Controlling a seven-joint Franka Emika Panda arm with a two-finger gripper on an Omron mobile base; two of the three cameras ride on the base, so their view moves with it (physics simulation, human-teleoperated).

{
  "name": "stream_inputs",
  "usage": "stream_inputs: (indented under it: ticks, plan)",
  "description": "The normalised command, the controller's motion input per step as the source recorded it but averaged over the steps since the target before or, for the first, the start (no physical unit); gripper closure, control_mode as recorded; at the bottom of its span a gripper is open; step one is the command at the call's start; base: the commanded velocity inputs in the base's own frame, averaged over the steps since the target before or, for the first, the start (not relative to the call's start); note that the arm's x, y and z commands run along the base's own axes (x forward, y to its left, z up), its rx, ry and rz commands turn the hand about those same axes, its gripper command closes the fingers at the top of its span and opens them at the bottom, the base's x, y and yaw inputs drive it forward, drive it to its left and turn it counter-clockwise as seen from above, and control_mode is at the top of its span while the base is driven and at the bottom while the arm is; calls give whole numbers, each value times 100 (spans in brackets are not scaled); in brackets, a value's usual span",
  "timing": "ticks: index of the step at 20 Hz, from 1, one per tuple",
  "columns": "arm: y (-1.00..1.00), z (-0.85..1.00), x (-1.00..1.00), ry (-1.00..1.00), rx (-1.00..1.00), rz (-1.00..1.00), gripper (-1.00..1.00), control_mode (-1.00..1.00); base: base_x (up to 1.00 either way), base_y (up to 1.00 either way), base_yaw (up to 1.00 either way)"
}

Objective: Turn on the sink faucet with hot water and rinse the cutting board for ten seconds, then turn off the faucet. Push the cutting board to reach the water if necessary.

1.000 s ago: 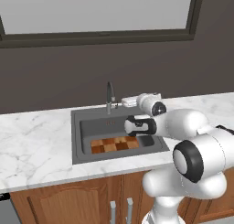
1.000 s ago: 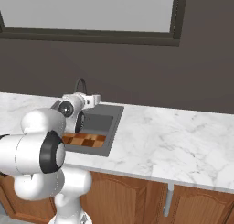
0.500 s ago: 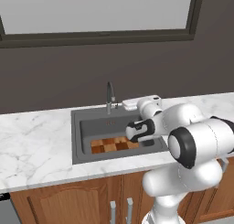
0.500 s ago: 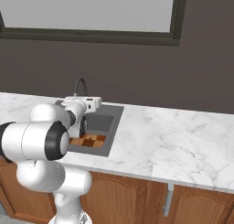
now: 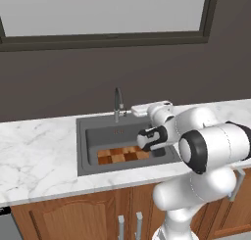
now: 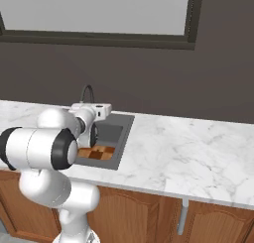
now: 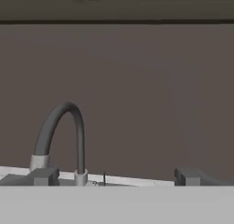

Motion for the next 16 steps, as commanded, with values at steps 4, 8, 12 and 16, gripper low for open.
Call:
stream_inputs:
  ticks: [4,8,12,16]
  plan:
    - [-3,-9,34,0,0,0,-100,-100,0,0,0]
    - [-7,-10,29,0,0,1,-100,-100,0,0,0]
    - [0,-18,23,5,0,0,-100,-100,0,0,0]
    - [0,-24,9,3,0,2,-100,-100,0,0,0]
